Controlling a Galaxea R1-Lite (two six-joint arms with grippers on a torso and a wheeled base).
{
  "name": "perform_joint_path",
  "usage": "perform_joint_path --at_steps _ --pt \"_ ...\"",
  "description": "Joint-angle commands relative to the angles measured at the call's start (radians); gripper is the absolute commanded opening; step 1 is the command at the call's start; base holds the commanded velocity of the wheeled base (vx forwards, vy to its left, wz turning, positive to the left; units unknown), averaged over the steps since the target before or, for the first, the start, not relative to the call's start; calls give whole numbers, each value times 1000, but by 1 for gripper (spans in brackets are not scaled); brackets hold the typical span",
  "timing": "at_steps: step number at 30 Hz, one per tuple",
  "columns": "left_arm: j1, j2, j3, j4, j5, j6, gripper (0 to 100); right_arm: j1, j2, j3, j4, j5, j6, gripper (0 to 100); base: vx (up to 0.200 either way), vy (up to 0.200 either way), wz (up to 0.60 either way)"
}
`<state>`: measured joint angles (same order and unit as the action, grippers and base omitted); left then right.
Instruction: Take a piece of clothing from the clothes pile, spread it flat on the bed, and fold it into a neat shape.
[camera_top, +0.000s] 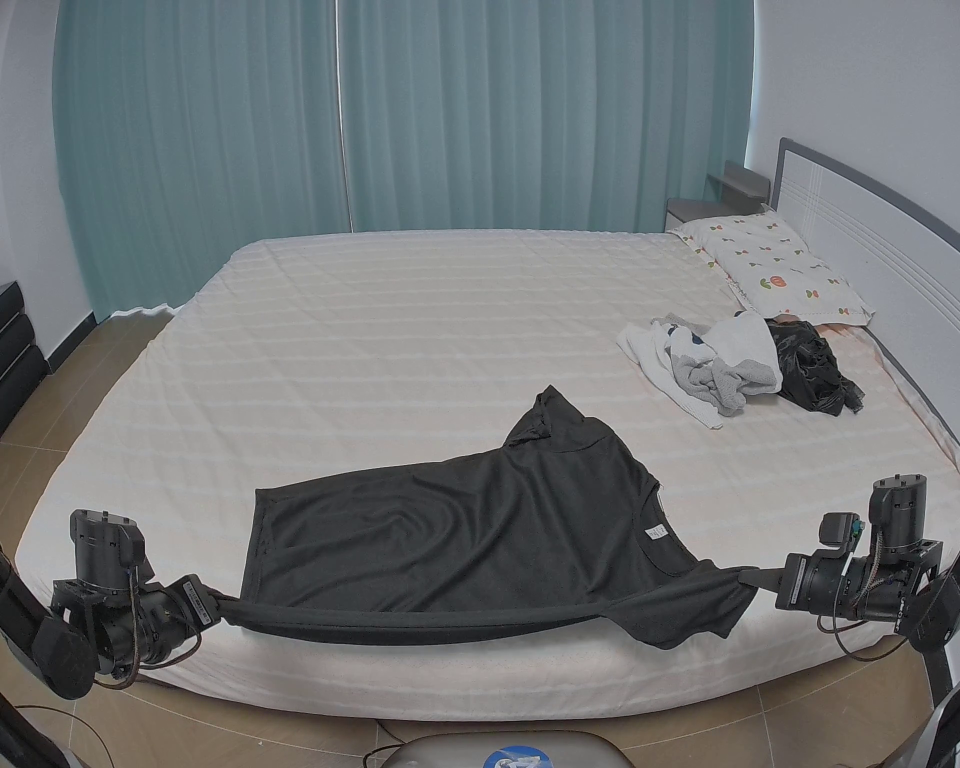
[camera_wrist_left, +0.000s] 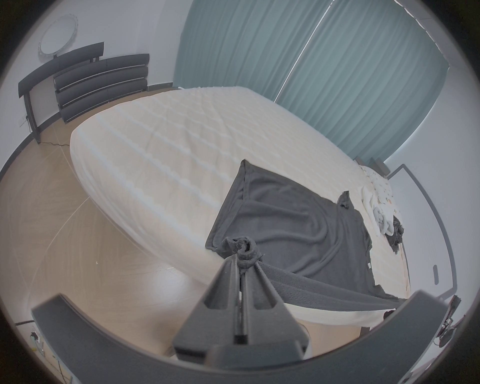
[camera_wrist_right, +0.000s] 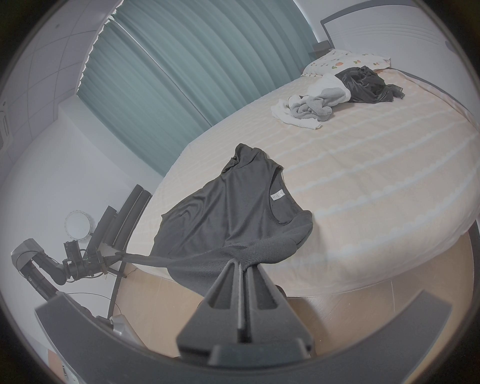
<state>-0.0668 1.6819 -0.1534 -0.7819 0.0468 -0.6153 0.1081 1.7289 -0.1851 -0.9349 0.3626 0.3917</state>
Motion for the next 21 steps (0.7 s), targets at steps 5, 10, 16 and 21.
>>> perform_joint_path --at_steps 5,10,16,21 --pt "-1 110 8 -14 4 3 0 1 40 -7 -1 3 -2 0 0 0 0" --pt "10 147 -29 -43 2 -6 0 1 89 -42 -2 -1 -2 0 0 0 0" --pt "15 211 -120 -51 2 -9 0 1 190 -137 -2 -5 4 0 0 0 0" --pt "27 282 -186 -51 4 -9 0 2 273 -228 -2 -19 4 0 0 0 0"
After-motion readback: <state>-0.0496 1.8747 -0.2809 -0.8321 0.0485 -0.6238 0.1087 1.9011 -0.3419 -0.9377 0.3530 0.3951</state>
